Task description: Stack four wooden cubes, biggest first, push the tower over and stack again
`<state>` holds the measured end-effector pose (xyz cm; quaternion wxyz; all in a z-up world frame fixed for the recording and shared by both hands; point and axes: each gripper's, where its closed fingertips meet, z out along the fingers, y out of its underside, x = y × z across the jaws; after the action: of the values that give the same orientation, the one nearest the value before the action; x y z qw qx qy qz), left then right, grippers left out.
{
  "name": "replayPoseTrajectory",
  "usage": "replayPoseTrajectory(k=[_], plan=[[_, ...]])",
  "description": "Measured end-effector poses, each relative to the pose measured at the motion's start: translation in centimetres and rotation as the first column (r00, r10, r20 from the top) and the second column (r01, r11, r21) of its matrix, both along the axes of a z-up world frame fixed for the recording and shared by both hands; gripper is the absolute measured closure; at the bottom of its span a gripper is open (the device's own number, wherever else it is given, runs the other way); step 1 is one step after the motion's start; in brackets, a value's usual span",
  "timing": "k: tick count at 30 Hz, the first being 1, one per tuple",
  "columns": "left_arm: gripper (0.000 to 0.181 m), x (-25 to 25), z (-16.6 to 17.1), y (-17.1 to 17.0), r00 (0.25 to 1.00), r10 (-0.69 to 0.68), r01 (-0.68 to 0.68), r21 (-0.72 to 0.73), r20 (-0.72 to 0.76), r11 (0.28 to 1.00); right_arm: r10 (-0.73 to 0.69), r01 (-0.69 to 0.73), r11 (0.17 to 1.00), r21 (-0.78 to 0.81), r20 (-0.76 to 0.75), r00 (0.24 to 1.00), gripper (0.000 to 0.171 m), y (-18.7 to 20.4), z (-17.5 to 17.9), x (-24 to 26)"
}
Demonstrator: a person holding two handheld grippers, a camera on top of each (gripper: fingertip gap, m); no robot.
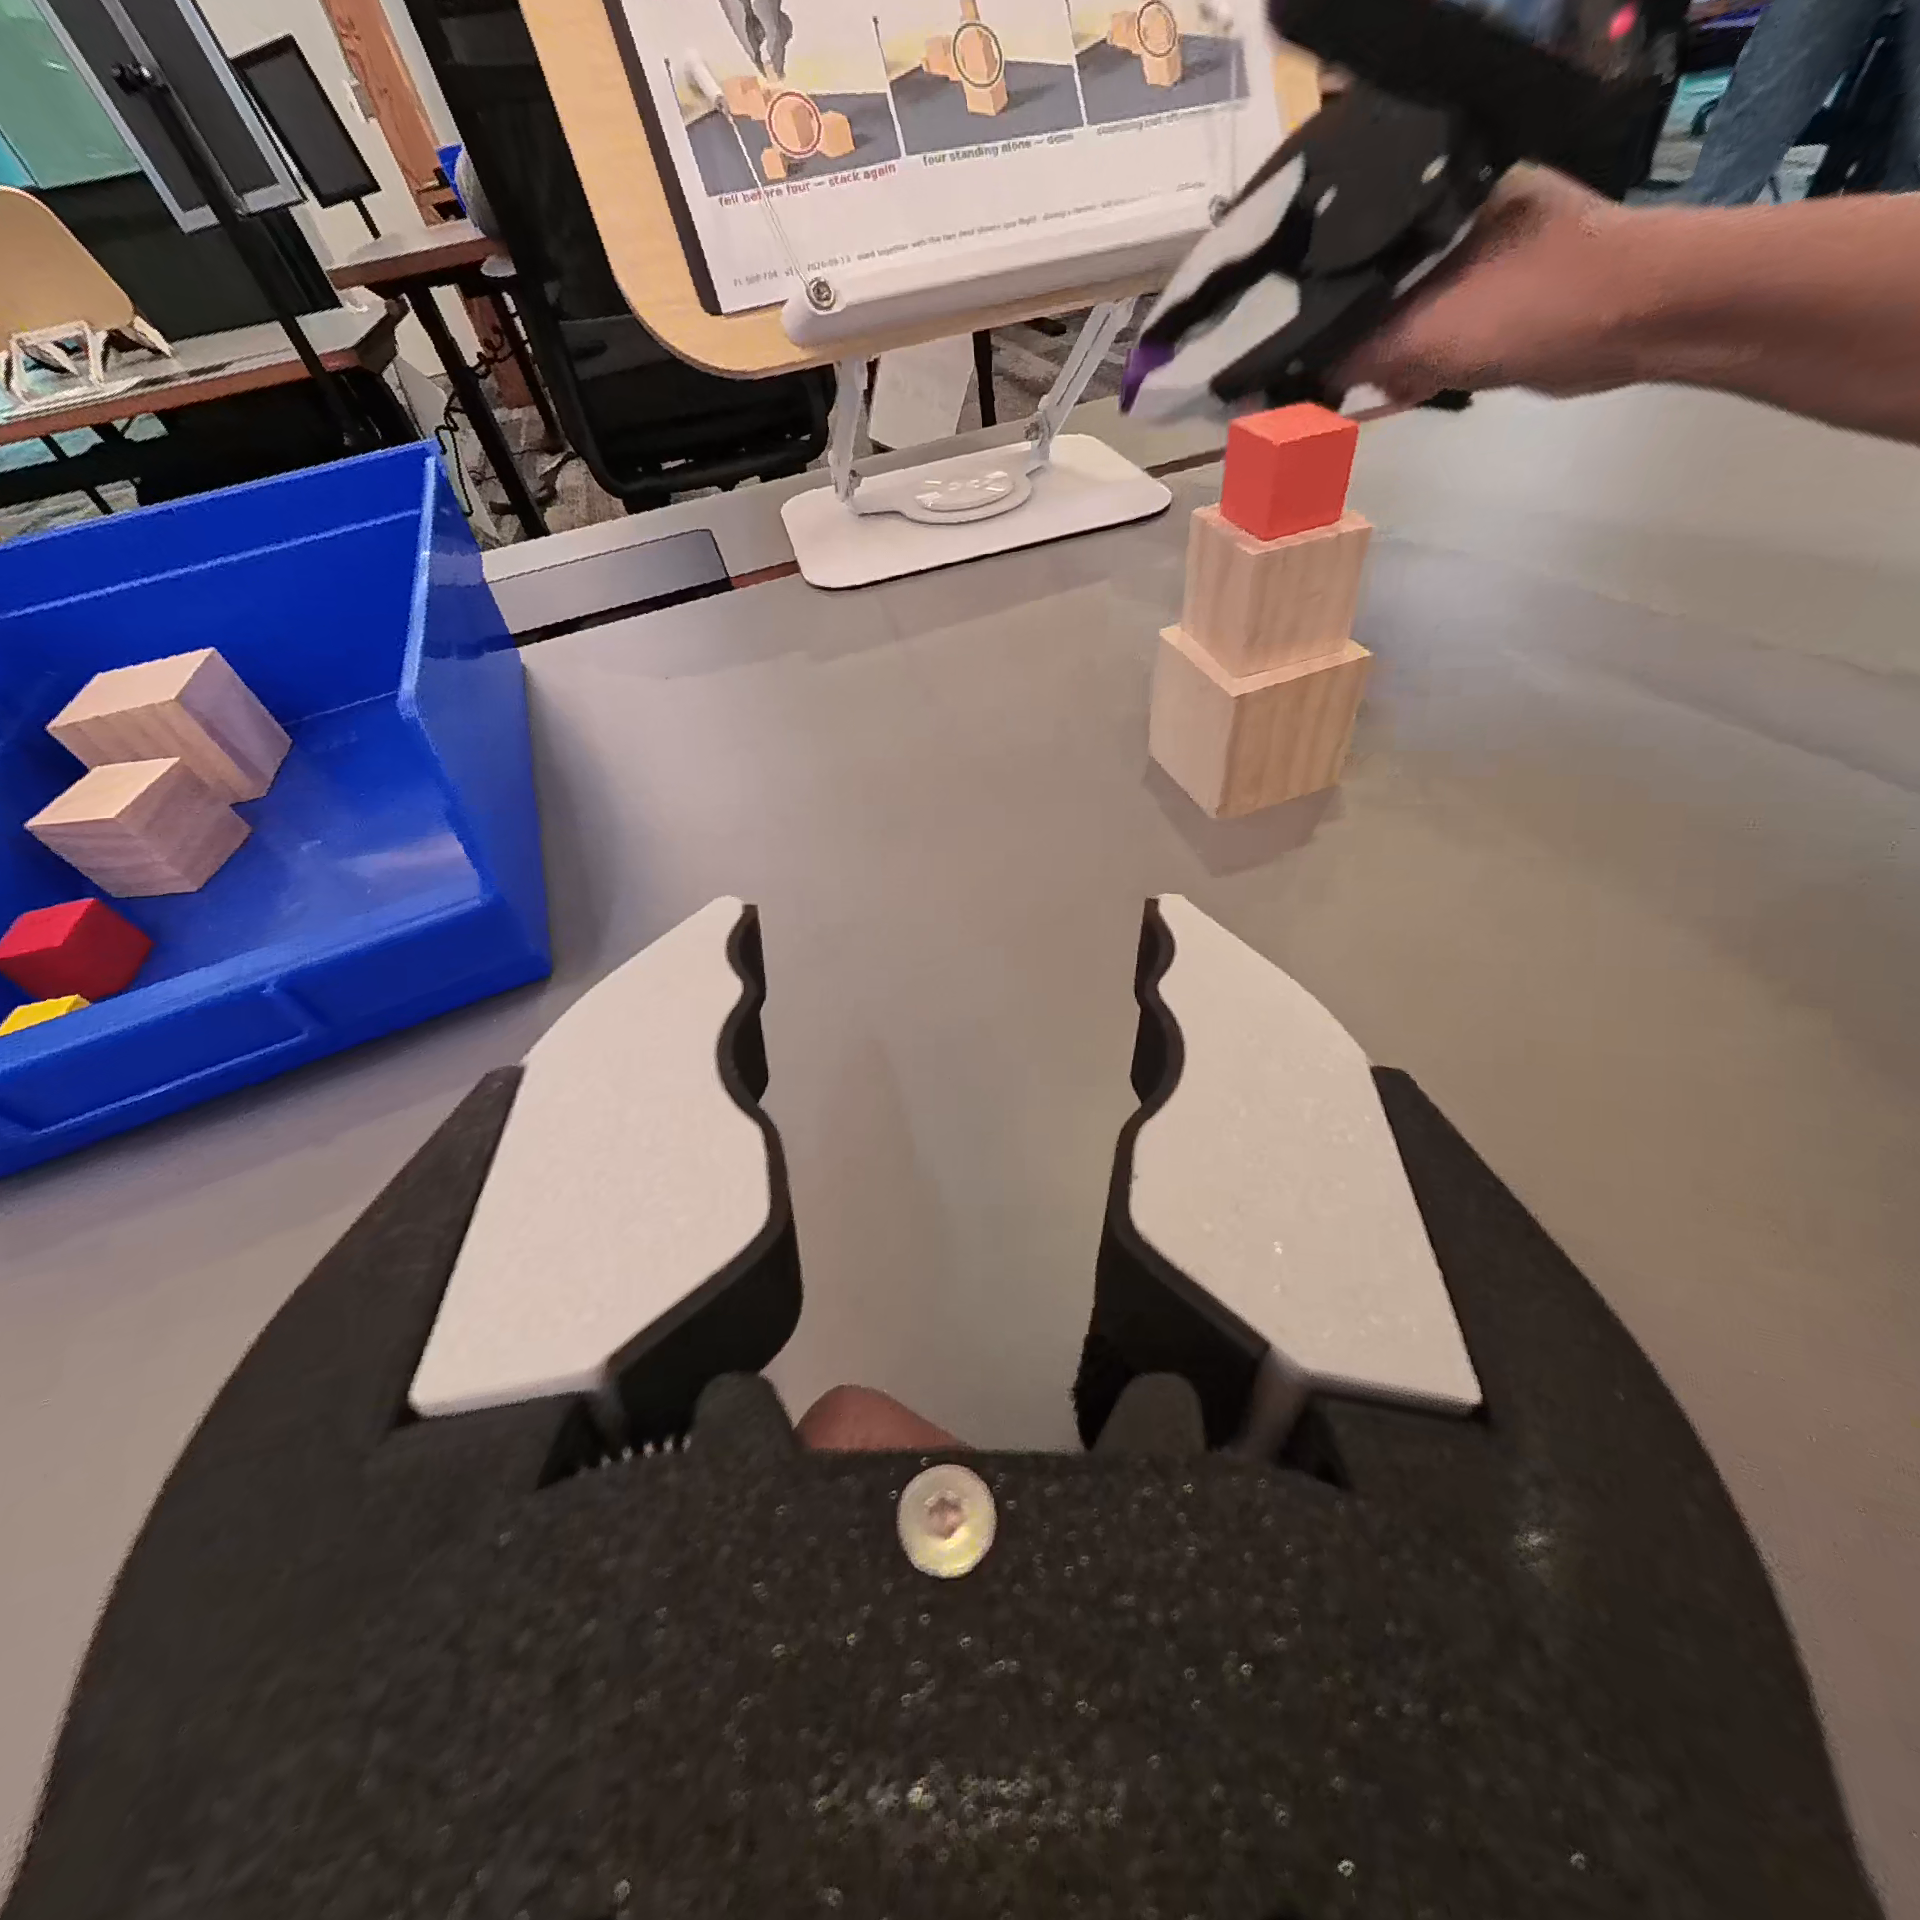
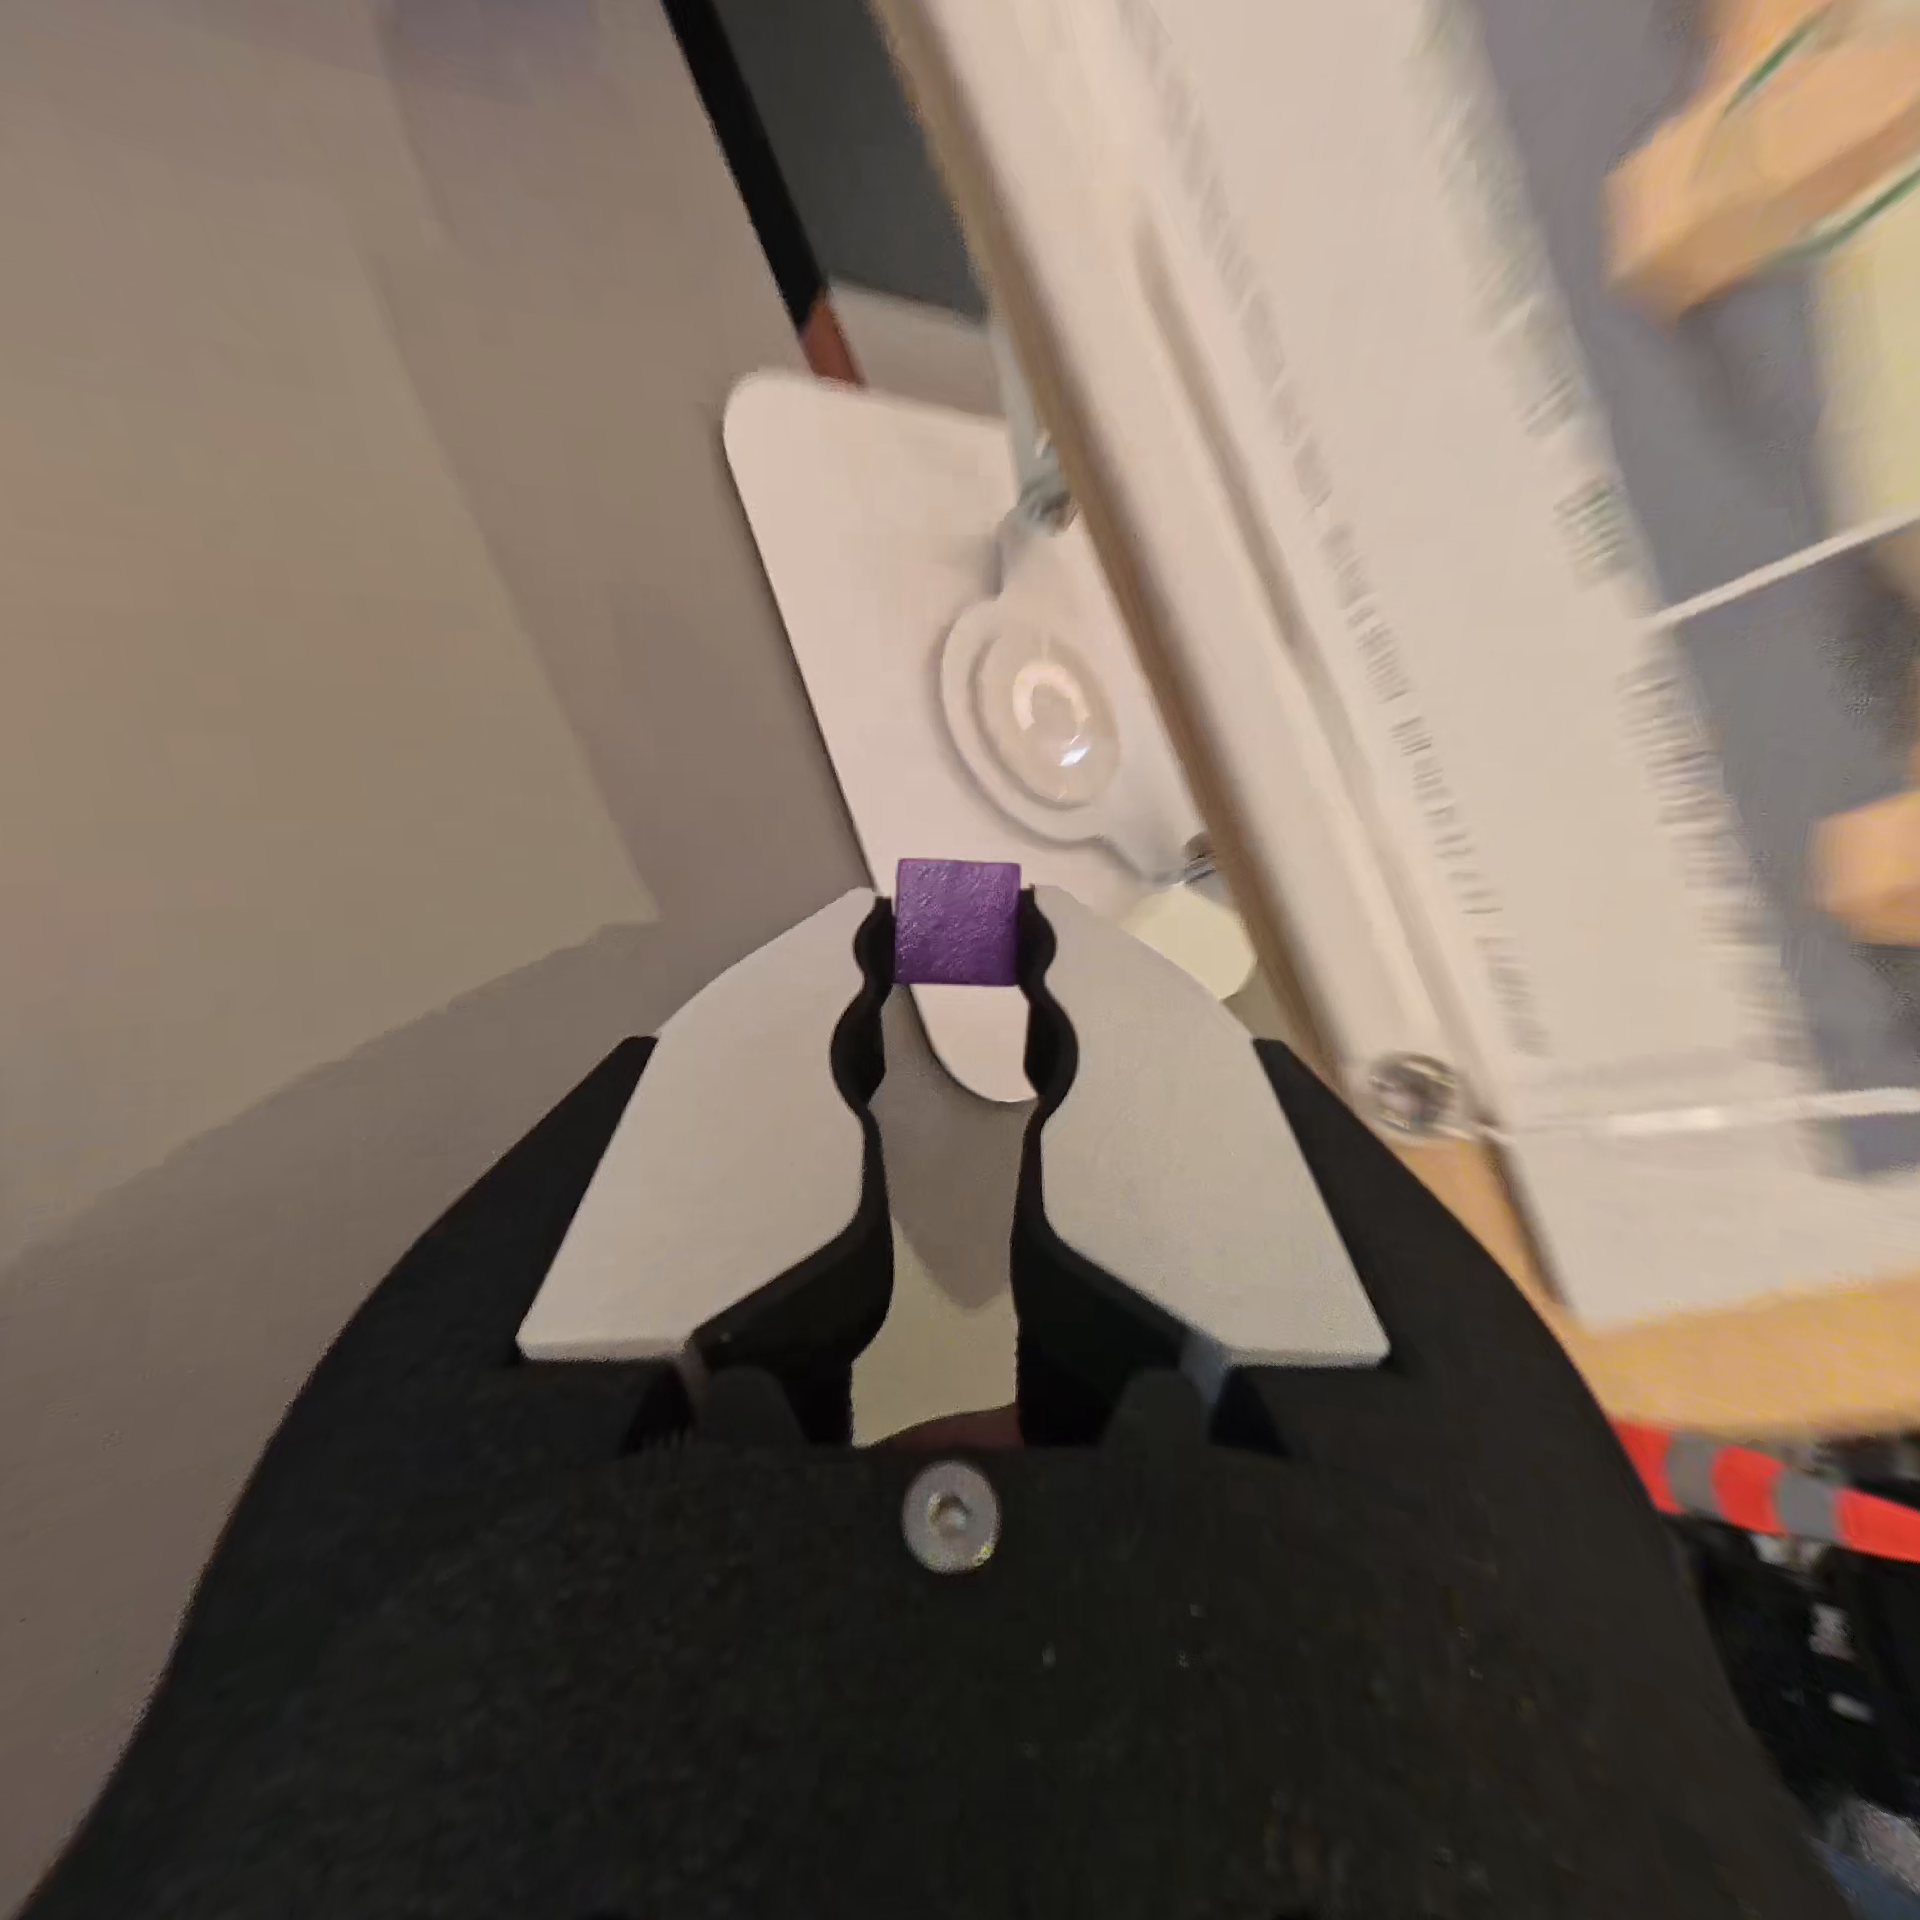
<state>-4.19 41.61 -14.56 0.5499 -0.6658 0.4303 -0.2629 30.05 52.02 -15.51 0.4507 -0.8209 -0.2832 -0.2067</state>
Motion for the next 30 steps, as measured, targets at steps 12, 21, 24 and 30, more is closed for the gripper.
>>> replayPoseTrajectory(k=[12,21,24,30], plan=[[0.114,0.4,-0.9,-0.4,0.999,0.014,-0.012,-0.038,0.046,0.999,-0.113,0.141,0.938,0.317,-0.106,0.988,0.149,-16.9,9.2,-9.7],[0.114,0.2,-0.7,-0.9,0.998,0.034,-0.034,-0.002,0.049,0.999,-0.249,0.352,0.912,0.210,-0.399,0.882,0.149,-23.7,3.1,-12.1],[0.113,0.2,-0.8,-0.9,0.998,0.043,-0.043,0.014,0.042,0.999,-0.235,0.339,0.917,0.210,-0.402,0.885,0.149,-23.9,3.4,-12.2],[0.111,0.6,-1.4,-0.9,0.999,0.044,-0.044,0.016,-0.007,0.999,0.040,-0.013,0.996,0.088,-0.310,0.950,0.148,-17.9,6.7,-14.1]])
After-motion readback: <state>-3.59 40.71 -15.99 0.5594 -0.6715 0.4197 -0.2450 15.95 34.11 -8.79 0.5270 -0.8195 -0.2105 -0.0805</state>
